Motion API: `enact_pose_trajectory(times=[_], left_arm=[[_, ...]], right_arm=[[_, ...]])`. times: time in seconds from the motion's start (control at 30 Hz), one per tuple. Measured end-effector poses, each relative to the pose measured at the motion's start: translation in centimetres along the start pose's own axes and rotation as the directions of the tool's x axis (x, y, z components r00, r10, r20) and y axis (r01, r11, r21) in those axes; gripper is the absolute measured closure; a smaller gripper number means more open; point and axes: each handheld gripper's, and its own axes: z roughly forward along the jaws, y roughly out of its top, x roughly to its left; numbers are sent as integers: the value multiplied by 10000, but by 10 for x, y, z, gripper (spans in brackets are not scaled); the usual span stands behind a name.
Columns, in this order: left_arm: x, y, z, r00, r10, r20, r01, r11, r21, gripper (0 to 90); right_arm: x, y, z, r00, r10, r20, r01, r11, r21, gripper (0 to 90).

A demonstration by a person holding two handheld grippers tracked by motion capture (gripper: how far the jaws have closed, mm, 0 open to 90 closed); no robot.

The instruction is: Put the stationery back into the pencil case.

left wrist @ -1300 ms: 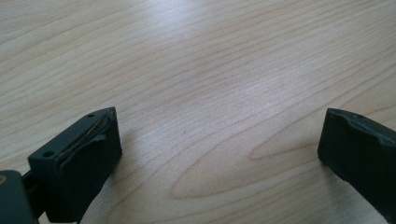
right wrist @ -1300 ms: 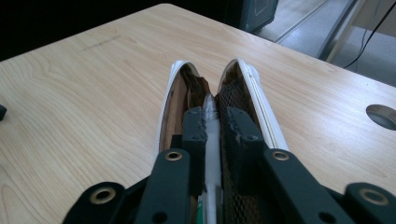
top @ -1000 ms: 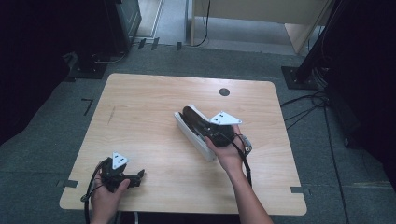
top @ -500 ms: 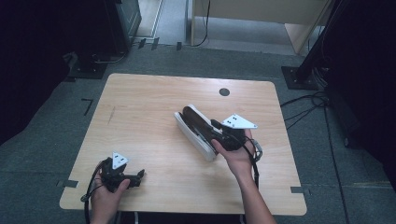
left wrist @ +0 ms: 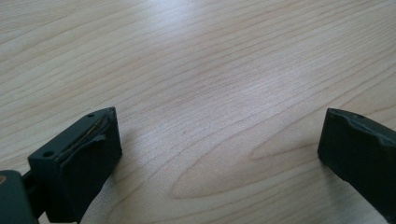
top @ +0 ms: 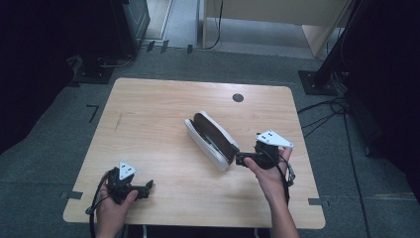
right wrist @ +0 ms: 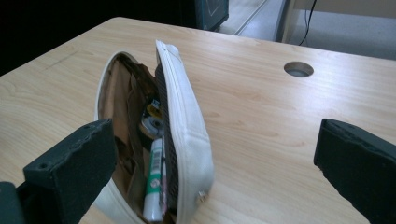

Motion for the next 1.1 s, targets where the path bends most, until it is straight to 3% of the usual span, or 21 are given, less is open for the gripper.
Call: enact_pose_trajectory(times=[0.5,0.97,1.1], left_arm=[[0,0,0,10000,25,2,-25,10000,21,0],[0,0,0,10000,25,0,-25,10000,21,0],[0,0,0,10000,25,1,-25,10000,23,0]], right_arm=[[-38,-46,-27,9923,784,957,-822,9959,368,0],[-59,-77,-41,9833,1014,1514,-1150,9898,844,0],[-68,-91,-45,9772,1148,1789,-1342,9859,1004,0]])
